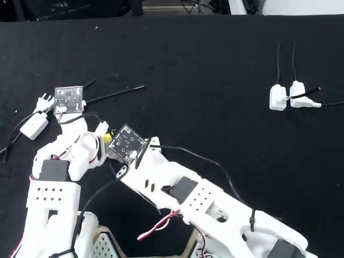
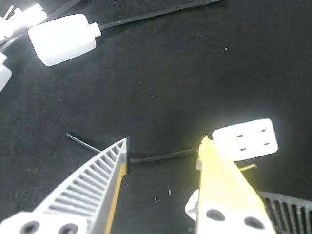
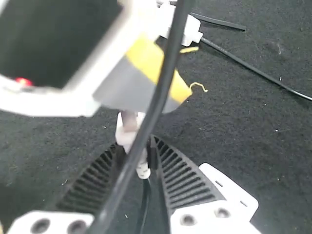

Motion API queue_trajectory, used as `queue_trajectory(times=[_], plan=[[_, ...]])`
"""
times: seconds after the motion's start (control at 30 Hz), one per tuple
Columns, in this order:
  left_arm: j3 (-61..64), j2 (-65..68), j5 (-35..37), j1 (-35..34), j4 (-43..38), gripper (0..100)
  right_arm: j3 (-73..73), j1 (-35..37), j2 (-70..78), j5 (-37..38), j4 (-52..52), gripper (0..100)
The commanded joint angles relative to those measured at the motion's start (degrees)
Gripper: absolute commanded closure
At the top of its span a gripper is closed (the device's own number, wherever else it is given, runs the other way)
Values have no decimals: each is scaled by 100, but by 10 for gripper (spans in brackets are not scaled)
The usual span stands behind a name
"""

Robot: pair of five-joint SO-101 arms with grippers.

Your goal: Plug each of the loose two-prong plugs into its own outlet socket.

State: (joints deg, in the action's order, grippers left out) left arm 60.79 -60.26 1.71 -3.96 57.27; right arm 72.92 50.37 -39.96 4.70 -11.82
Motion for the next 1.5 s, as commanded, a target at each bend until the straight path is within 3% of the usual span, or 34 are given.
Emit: queue_trajectory(times=[0.0,0.23,0.53,0.93,1.2,1.47], plan=[[259,-114,-255,-66,-290,766,-31,53,-224,-53,149,988],[497,-114,-264,-646,-642,766,-154,53,-277,-9,-255,988],[681,-114,-229,-655,-712,766,171,70,-1033,-26,-290,988],[-541,-114,26,-716,-396,764,321,79,-1033,-9,-308,988],[-286,-105,26,198,105,765,321,62,-1068,-26,-308,988],[453,-105,-229,-462,-580,765,136,53,-1270,-44,-703,988]])
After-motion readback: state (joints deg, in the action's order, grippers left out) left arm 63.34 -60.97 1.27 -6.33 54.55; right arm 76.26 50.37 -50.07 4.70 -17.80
